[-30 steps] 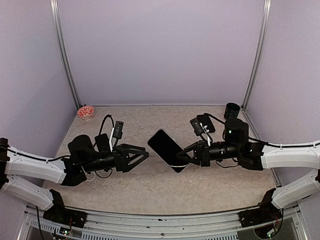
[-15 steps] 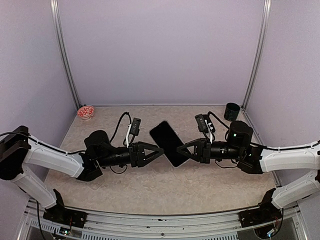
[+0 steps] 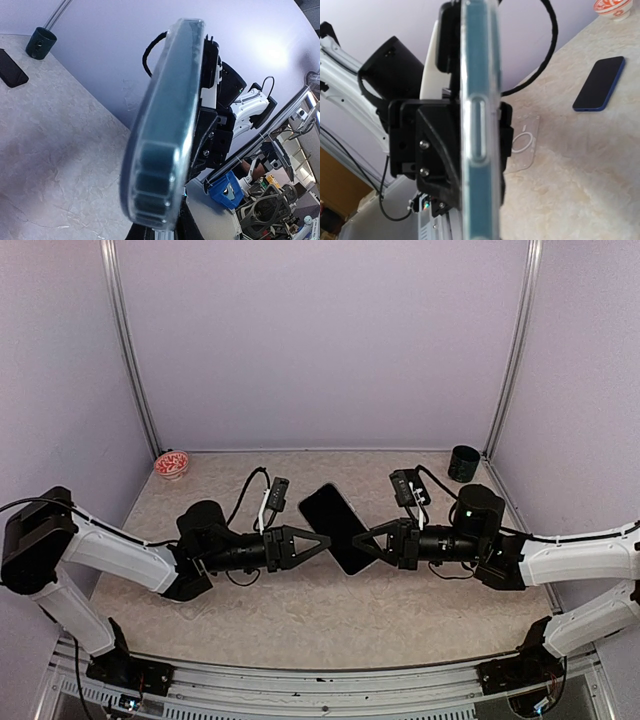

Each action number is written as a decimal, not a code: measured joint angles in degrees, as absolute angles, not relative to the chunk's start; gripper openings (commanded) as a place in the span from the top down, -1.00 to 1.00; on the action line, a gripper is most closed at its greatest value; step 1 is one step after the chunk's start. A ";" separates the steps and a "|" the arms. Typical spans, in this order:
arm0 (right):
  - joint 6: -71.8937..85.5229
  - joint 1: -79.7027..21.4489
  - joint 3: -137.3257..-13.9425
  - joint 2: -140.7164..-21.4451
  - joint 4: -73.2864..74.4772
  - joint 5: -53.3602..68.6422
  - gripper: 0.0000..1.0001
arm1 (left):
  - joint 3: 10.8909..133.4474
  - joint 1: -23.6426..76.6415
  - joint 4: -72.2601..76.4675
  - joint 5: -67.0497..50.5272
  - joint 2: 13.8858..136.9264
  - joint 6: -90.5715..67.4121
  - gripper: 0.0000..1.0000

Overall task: Put the phone into the phone case
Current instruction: Pass from the right arm to the left, then pass from the left arm to the right

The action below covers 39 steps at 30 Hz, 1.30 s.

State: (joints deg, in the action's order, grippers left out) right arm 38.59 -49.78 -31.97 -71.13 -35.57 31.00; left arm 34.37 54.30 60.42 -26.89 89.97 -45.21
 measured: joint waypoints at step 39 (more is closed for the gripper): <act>28.36 -49.65 -41.41 -72.55 -14.00 42.54 1.00 | 37.08 54.85 43.22 -34.94 84.84 -36.80 1.00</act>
State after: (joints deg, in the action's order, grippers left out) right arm 28.36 -49.65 -41.41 -72.55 -14.00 42.54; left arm 37.08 54.85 43.22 -34.94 84.84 -36.80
